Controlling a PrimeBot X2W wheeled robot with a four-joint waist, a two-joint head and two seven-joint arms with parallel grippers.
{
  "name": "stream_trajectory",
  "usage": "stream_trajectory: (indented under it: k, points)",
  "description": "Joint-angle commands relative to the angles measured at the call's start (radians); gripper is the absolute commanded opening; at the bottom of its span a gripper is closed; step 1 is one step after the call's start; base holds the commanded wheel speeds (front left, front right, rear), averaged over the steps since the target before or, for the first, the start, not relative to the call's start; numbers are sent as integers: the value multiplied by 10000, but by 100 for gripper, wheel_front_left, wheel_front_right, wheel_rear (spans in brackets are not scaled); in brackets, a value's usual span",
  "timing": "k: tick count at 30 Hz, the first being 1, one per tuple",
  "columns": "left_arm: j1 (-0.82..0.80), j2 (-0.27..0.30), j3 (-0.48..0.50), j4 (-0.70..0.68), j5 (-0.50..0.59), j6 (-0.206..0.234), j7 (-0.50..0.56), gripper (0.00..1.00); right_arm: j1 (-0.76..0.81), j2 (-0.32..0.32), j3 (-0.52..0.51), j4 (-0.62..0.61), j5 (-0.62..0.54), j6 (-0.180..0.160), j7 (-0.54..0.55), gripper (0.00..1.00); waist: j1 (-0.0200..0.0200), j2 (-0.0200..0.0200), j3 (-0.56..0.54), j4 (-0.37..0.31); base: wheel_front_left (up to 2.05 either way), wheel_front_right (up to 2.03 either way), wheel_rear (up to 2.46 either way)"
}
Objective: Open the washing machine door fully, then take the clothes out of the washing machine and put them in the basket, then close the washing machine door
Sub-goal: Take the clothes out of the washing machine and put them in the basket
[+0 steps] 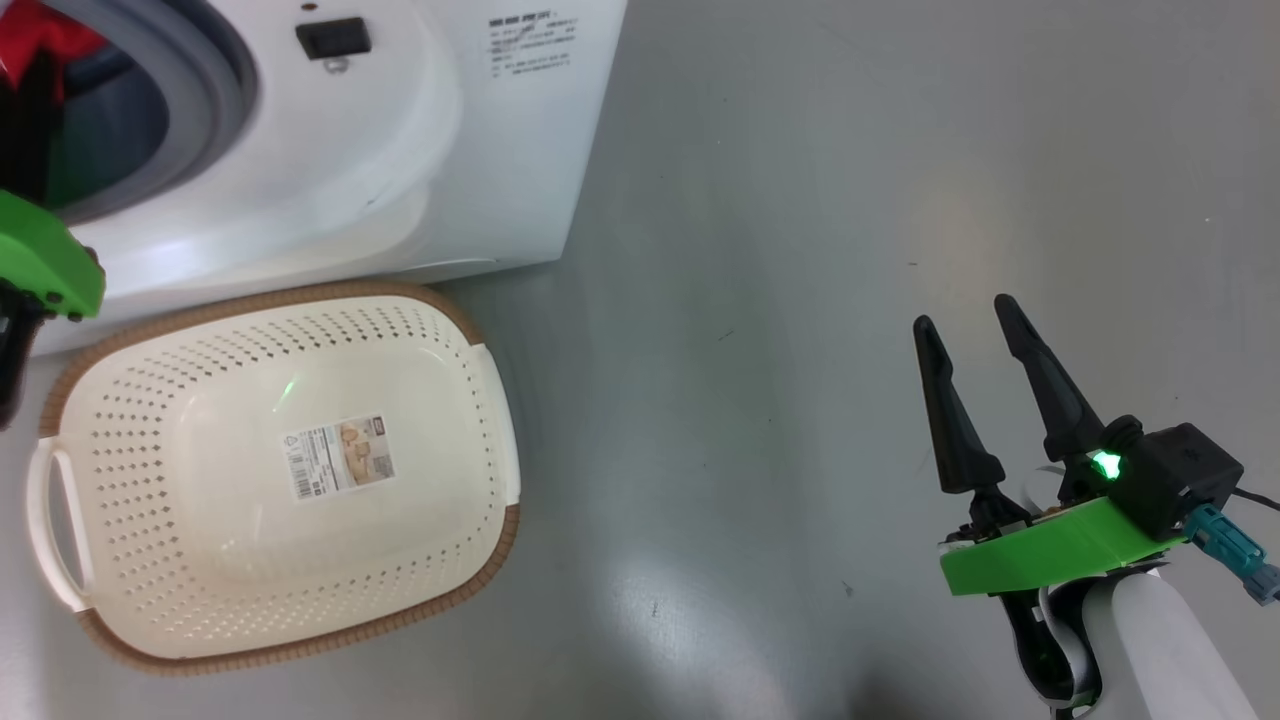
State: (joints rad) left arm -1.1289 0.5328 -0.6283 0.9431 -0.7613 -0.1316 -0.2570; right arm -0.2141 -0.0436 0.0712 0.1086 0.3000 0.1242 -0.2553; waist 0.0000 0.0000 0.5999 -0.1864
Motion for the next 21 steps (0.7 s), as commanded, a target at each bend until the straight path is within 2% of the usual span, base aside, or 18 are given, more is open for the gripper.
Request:
stream_trajectory:
  k: [1, 5, 10, 13, 21]
  points:
    - [-177, 596, 342, -186, -22, 9, -48, 0, -59, -66, 154, -248, 32, 65, -65, 100, 0, 0, -44, 47, 0, 0, 0]
    - [55, 498, 941, -646, 251, 9, -48, 0, -79, -66, 102, -192, -5, 65, -65, 100, 0, 0, -216, 193, 0, 0, 0]
    - [753, 147, 2460, -1271, 1110, 17, -48, 0, -58, -66, 55, -150, -80, 65, -65, 100, 0, 0, -544, 447, 0, 0, 0]
    - [1632, -345, 3894, -2011, 1968, 17, -48, 0, -18, -66, 24, -59, -108, 65, -65, 100, 0, 0, -885, 649, 0, 0, 0]
    - [3496, -1408, 6112, -3598, 3479, 12, -48, 0, 217, -66, -53, 110, -108, 65, -65, 100, 0, 0, -1516, 1032, 0, 0, 0]
